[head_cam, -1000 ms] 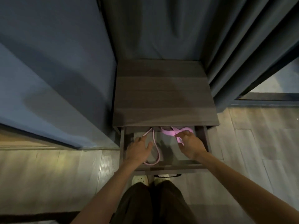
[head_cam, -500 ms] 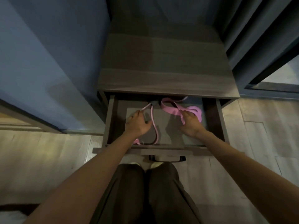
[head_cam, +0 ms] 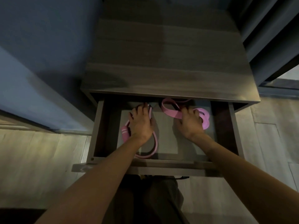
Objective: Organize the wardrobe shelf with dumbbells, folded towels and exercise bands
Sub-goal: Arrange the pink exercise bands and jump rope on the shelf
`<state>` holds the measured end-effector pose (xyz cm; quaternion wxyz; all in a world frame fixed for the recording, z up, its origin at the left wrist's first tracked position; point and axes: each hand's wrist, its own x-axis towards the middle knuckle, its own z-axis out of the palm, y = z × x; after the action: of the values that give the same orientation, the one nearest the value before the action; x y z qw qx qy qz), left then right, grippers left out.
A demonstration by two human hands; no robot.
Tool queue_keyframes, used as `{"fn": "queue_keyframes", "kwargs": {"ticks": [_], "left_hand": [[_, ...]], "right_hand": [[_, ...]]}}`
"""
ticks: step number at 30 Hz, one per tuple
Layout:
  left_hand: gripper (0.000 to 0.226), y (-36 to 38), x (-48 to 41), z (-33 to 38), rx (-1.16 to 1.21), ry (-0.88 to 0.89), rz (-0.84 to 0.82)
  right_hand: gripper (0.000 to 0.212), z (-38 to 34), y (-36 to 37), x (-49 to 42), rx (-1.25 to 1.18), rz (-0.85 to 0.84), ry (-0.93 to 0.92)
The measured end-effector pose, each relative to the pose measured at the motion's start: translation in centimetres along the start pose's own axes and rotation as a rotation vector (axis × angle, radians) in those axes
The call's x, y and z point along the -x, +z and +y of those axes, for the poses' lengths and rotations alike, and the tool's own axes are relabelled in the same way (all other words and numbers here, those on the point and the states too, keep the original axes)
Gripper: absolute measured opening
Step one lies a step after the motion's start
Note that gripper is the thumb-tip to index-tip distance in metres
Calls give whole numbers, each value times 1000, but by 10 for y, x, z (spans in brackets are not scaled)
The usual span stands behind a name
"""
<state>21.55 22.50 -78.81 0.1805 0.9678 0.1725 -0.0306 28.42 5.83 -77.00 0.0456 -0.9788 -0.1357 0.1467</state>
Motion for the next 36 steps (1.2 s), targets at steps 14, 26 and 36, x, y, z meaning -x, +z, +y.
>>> {"fn": "queue_keyframes", "kwargs": {"ticks": [14,26,36], "left_hand": [[26,-39,13,5,166,-20,-113],[24,-178,99,17,499,230,167],[13,-234,192,-17,657,172,469]], "right_hand": [[31,-2,-27,29,204,-36,-149],[15,-12,-116,151,-37,385,-272],[13,-13,-149,246,-130,569,-319]]}}
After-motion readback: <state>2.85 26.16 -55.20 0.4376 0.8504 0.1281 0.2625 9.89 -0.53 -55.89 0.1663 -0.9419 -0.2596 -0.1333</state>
